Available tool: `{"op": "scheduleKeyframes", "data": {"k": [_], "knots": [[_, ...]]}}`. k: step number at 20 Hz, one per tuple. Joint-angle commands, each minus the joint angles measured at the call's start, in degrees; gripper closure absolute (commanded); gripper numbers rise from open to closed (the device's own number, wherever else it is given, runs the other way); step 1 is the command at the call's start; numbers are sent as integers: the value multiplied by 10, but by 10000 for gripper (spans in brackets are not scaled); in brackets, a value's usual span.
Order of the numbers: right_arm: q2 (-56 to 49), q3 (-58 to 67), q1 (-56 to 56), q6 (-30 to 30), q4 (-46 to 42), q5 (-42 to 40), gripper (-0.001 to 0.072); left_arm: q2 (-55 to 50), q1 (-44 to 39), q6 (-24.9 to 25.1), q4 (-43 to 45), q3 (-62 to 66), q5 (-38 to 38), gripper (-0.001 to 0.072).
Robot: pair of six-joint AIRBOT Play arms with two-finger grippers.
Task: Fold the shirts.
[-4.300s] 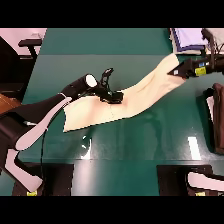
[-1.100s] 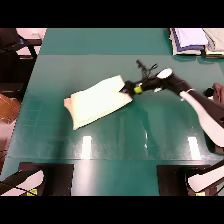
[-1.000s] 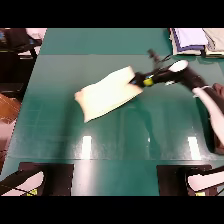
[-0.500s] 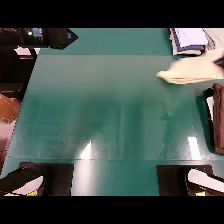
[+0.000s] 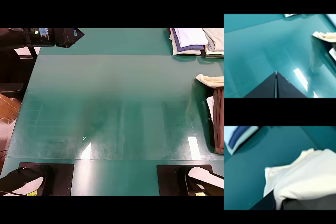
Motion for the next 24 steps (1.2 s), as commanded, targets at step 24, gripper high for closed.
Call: {"op": "scheduleKeyframes", "data": {"k": [24], "knots": [[194,-122,-96,-11,-352,194,503,-20,0,20,0,0,-33,681]]}}
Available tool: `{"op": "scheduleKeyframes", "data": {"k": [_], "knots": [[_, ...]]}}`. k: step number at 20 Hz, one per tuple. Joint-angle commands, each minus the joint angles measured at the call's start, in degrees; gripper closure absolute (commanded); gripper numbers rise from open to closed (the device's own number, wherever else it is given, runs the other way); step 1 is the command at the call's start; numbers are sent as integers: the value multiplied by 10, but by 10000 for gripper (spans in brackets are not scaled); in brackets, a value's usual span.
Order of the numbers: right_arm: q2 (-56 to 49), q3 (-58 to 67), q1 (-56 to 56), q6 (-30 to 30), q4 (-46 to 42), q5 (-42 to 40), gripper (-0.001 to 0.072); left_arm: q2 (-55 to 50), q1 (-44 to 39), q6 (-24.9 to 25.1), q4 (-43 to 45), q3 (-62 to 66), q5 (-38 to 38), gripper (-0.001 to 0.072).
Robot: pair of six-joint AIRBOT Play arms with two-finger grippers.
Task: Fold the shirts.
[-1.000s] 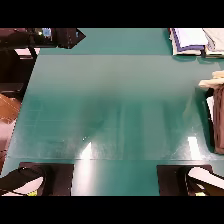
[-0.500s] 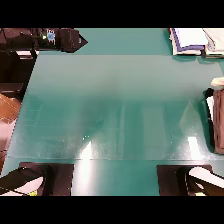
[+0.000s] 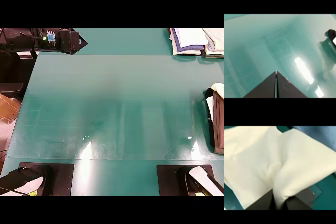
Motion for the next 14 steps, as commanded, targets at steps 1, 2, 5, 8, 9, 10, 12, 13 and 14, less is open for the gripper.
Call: {"op": "scheduleKeyframes", "data": {"k": [1,2,5,8,9,10,12,13,14], "knots": [[42,-79,-6,1,-74,5,332,0,0,11,0,0,-1,682],[42,-79,-14,2,-70,6,228,0,0,11,0,0,-1,681],[39,-37,-19,12,-13,-2,173,0,0,11,0,0,-2,681],[13,33,22,12,138,12,173,0,0,11,0,0,-1,681],[2,53,54,12,193,20,173,0,0,11,0,0,-1,681],[-9,68,91,12,237,25,174,0,0,11,3,0,-2,681],[-27,89,191,12,294,25,177,0,0,11,2,0,0,681],[-35,96,243,12,293,24,178,0,0,11,2,0,5,681],[-43,102,298,12,289,24,178,0,0,11,0,0,5,681]]}}
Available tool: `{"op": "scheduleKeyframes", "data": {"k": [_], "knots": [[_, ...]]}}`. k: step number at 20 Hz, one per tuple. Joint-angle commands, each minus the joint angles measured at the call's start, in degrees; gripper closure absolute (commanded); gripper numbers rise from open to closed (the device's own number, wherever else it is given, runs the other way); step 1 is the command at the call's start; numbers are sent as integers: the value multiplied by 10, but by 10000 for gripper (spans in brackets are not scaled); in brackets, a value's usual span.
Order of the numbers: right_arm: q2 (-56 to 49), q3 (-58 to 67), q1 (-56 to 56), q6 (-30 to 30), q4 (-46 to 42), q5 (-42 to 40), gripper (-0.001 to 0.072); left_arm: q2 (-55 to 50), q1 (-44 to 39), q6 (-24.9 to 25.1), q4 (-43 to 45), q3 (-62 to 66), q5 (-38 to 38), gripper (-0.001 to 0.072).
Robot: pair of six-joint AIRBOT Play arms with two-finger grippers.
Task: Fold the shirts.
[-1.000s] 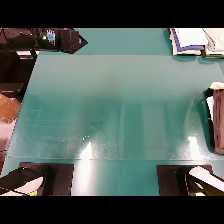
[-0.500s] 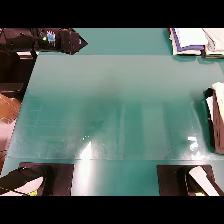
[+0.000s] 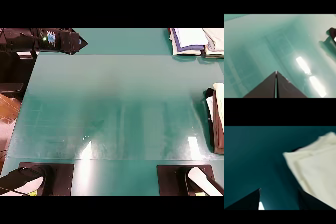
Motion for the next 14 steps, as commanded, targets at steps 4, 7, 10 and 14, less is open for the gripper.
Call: {"op": "scheduleKeyframes", "data": {"k": [4,7,10,14], "knots": [[-61,44,293,0,65,-5,216,0,0,0,-1,0,4,681],[-88,57,377,-2,65,-4,570,0,0,0,-1,0,5,681],[-100,59,420,-12,64,-5,693,0,0,0,-1,0,4,681],[-101,59,421,-12,65,-3,693,0,0,0,-1,0,5,681]]}}
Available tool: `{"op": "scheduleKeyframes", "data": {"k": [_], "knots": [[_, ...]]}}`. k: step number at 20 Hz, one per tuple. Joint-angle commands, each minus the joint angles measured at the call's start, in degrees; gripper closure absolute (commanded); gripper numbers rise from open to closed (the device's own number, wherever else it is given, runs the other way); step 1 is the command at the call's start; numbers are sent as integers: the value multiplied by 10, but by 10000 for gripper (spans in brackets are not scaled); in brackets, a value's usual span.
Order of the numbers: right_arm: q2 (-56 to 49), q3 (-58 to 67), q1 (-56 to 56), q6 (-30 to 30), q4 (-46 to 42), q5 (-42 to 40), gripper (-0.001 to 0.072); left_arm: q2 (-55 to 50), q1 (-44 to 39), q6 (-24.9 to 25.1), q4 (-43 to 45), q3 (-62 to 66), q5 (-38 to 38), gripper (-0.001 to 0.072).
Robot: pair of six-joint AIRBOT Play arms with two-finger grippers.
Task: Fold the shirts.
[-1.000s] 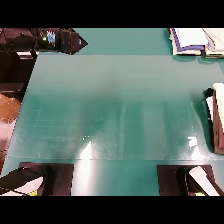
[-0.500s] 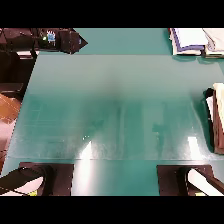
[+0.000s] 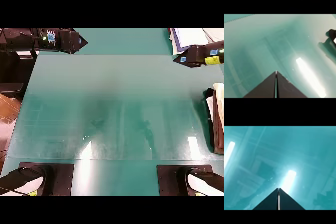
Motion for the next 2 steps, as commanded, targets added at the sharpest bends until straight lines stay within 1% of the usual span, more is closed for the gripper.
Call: {"op": "scheduleKeyframes", "data": {"k": [1,2], "knots": [[-4,2,10,-2,2,2,693,0,0,0,0,0,0,681],[-4,2,11,-2,2,2,693,0,0,0,0,0,0,681]]}}
